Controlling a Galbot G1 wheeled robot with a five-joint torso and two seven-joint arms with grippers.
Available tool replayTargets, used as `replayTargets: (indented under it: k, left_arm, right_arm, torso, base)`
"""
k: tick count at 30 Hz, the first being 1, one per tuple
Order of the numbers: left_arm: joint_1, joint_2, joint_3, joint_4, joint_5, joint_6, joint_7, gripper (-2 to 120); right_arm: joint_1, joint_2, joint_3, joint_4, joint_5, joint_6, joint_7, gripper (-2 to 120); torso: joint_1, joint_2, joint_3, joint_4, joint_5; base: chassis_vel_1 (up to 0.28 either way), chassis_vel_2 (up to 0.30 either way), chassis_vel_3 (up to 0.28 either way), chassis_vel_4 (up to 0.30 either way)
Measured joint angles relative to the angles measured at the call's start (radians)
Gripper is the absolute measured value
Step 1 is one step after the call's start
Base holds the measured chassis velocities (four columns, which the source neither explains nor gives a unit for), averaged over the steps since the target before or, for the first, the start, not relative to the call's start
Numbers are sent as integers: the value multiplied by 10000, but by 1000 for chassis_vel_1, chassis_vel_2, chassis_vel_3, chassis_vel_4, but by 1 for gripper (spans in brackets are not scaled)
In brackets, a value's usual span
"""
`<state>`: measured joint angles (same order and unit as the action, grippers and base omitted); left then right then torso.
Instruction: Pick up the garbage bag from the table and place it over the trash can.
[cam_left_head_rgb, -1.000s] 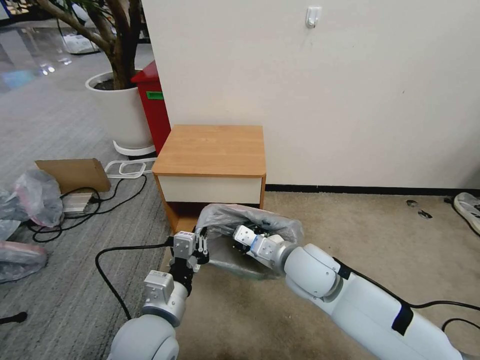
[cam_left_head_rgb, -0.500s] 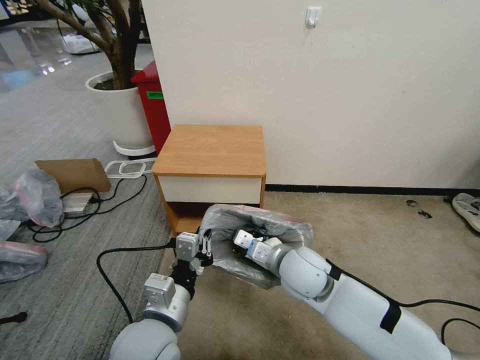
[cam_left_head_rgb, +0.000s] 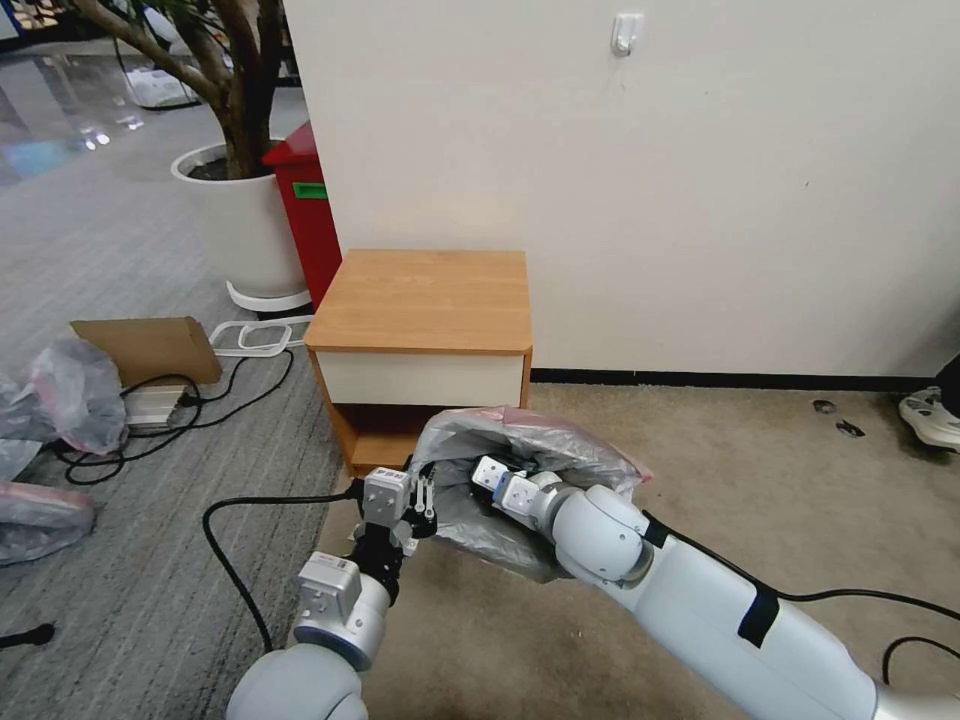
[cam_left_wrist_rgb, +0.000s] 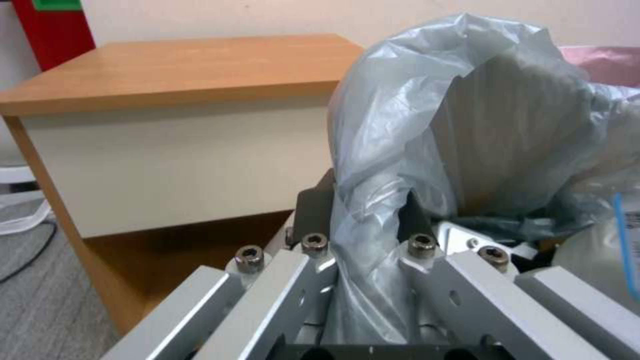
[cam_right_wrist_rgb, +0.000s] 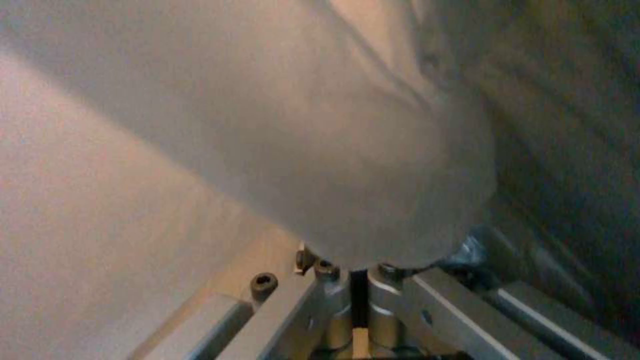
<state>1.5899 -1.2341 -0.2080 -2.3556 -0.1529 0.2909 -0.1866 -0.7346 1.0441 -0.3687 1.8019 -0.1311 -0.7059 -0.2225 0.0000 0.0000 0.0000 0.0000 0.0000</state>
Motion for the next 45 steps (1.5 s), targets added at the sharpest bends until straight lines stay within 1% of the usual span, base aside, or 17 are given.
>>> replayTargets:
  k: [4,7,9,11,12,15,20,25,30,33,34,35,38,39,42,45]
  left_arm:
    - [3,-33,-54,22,-48,0,7,5]
    - [-91,-105,-266,181,-500,122,-150,5]
    - [-134,-120,-362,219,-649,169,-251,5]
    - [-287,-159,-502,372,-1121,315,-442,5]
    - [-287,-159,-502,372,-1121,315,-442,5]
    - [-437,-210,-561,598,-1487,434,-602,5]
    - [-482,-267,-562,768,-1795,534,-772,5]
    - [-494,-265,-556,852,-1877,586,-824,5]
    - [-562,-209,-430,841,-1835,619,-807,5]
    - [-605,-124,-338,729,-1656,622,-595,5]
    - [-605,-124,-338,729,-1656,622,-595,5]
    - [-603,-63,-328,645,-1597,622,-516,5]
    - [-591,-7,-347,581,-1579,622,-479,5]
    - [-591,-7,-347,581,-1579,622,-479,5]
    - [-602,26,-411,563,-1609,652,-443,5]
    - [-664,29,-459,563,-1783,771,-440,5]
  right_arm:
    - [-16,-182,22,223,464,-2,56,0]
    - [-103,-554,163,734,1140,-1,166,0]
    - [-132,-655,207,853,1288,-2,187,0]
    - [-225,-921,259,1317,1905,0,290,0]
    - [-225,-921,259,1317,1905,0,290,0]
    - [-310,-1031,260,1806,2559,4,390,0]
    - [-320,-997,330,1939,3070,50,558,0]
    - [-297,-975,339,1981,3232,169,617,0]
    - [-229,-914,284,1603,2579,192,418,0]
    - [-118,-778,134,1047,1631,182,159,0]
    - [-118,-778,134,1047,1631,182,159,0]
    - [-46,-699,105,829,1090,185,-40,0]
    - [41,-638,70,729,538,115,-191,0]
    - [41,-638,70,729,538,115,-191,0]
    - [186,-669,-105,799,-645,40,-821,0]
    - [236,-689,-192,870,-1097,38,-1122,0]
  torso:
    - [0,0,0,1,1]
    - [0,0,0,0,0]
    - [1,0,0,1,1]
    - [0,0,0,-1,0]
    - [0,0,0,-1,0]
    - [0,0,0,0,0]
    - [0,0,0,0,0]
    - [1,0,0,0,0]
    - [0,0,0,0,0]
    - [1,0,0,0,0]
    - [1,0,0,0,0]
    - [0,0,0,0,0]
    - [0,0,0,0,0]
    - [0,0,0,0,0]
    - [0,0,0,1,0]
    - [0,0,0,1,0]
  base:
    - [0,0,0,0]
    - [0,0,0,0]
    - [0,0,0,0]
    - [0,0,0,0]
    - [0,0,0,0]
    - [0,0,0,0]
    - [0,0,0,0]
    - [0,0,0,0]
    - [0,0,0,0]
    - [0,0,0,0]
    - [0,0,0,0]
    - [0,0,0,0]
    - [0,0,0,0]
    - [0,0,0,0]
    - [0,0,0,0]
    - [0,0,0,0]
